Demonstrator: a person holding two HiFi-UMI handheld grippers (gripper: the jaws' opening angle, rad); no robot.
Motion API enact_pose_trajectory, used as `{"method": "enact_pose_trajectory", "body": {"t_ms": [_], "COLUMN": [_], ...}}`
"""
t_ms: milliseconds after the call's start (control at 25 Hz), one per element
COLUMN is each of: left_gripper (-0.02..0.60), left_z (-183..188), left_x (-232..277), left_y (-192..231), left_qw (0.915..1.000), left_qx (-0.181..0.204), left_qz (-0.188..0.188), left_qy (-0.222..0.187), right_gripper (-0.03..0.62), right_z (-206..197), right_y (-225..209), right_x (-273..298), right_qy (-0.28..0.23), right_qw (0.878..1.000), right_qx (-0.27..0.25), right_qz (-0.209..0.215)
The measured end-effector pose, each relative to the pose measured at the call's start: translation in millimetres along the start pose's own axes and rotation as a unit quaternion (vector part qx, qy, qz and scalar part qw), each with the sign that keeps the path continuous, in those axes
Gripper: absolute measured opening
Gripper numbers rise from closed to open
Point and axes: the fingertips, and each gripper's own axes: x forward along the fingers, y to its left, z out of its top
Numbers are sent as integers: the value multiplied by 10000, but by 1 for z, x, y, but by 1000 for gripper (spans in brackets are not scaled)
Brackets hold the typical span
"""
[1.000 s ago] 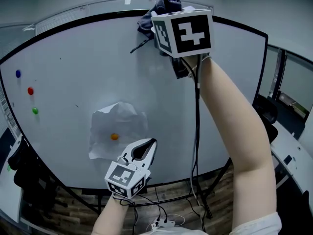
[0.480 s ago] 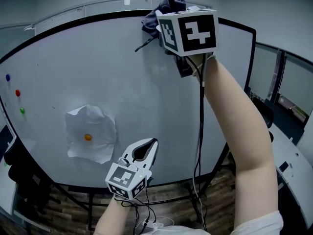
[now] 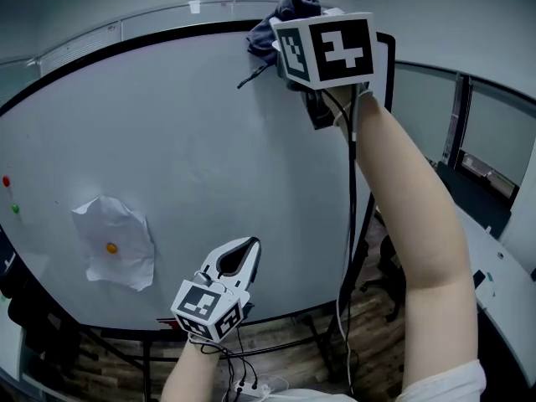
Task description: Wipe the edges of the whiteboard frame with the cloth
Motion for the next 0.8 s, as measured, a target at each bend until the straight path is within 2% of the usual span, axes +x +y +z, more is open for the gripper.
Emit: {"method": "enact_pose_trajectory", "body": {"t_ms": [400,800], "left_gripper": [20,20], "left_z": [-10,-27], "left_x": [60,98], "left_y": [-46,-74], "left_qw": [9988,9961], "left_qx": [-98,-204], "left_qz": [-482,-835], "left_qy": [28,185], "right_gripper": [77,77], "right_z": [-24,-46], "right_y": [-94,-153], "right_x": [-25,-43], "right_qy": [271,349], "right_qw": [9976,9948], "right_qx": [-308,-152], "right_qz": [-563,-941]}}
